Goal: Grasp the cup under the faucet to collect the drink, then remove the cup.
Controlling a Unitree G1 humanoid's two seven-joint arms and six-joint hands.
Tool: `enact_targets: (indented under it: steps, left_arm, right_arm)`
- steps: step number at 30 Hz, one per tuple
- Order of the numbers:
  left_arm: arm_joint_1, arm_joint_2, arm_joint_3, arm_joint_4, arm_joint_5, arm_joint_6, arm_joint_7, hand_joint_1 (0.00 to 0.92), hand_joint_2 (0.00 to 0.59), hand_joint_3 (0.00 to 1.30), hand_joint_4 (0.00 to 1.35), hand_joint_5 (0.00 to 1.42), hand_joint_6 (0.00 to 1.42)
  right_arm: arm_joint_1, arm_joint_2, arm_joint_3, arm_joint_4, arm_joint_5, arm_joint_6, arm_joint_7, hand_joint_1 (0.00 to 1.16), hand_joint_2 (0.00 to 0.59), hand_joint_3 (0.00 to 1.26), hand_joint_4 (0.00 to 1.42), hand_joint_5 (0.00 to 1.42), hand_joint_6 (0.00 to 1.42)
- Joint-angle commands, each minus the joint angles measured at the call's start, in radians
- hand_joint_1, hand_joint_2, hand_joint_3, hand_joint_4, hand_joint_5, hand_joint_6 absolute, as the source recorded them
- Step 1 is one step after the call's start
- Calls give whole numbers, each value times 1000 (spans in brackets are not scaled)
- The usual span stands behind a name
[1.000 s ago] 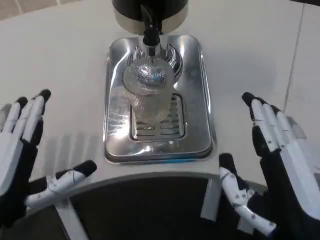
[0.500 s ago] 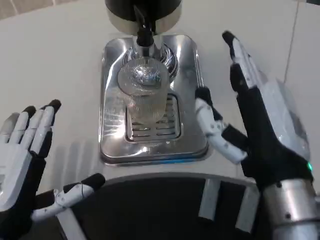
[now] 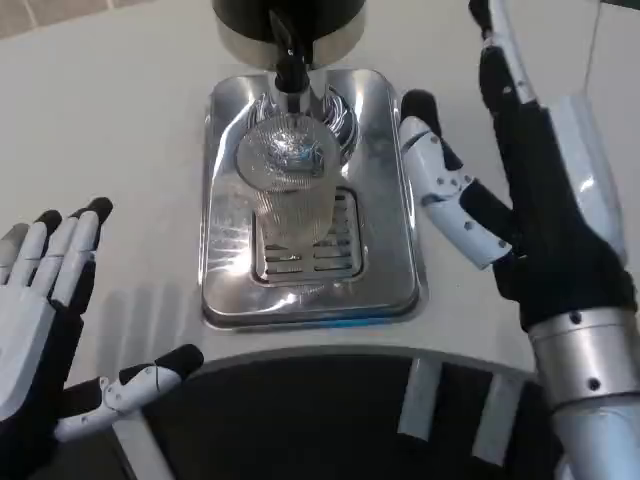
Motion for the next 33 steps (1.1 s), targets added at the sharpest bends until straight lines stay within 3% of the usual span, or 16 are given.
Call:
enact_targets:
  steps: [1, 6, 15, 19, 24, 33]
  left_arm:
    - [6, 0, 11, -3, 7, -1, 0, 0, 121, 0, 0, 0, 0]
    - [6, -3, 10, -6, 8, 3, -2, 0, 121, 0, 0, 0, 0]
    - [11, -7, 9, -6, 10, 11, -3, 0, 121, 0, 0, 0, 0]
    - [15, -9, 8, -5, 12, 13, -1, 0, 121, 0, 0, 0, 0]
    - [18, -11, 10, 0, 12, 15, 2, 0, 121, 0, 0, 0, 0]
    - [21, -11, 12, 2, 11, 10, 8, 0, 121, 0, 0, 0, 0]
  right_arm:
    - [19, 36, 29, -72, 46, 13, 24, 414, 574, 0, 0, 0, 0]
    - [5, 36, 26, -77, 100, 18, 23, 422, 570, 0, 0, 0, 0]
    - [-77, 66, -30, 70, 287, 10, -18, 434, 568, 0, 0, 0, 0]
    - [-142, 62, -28, 125, 337, 0, -34, 438, 567, 0, 0, 0, 0]
    - [-196, 54, -4, 134, 357, 7, -34, 443, 567, 0, 0, 0, 0]
    - [-205, 51, 22, 81, 350, 47, -32, 439, 571, 0, 0, 0, 0]
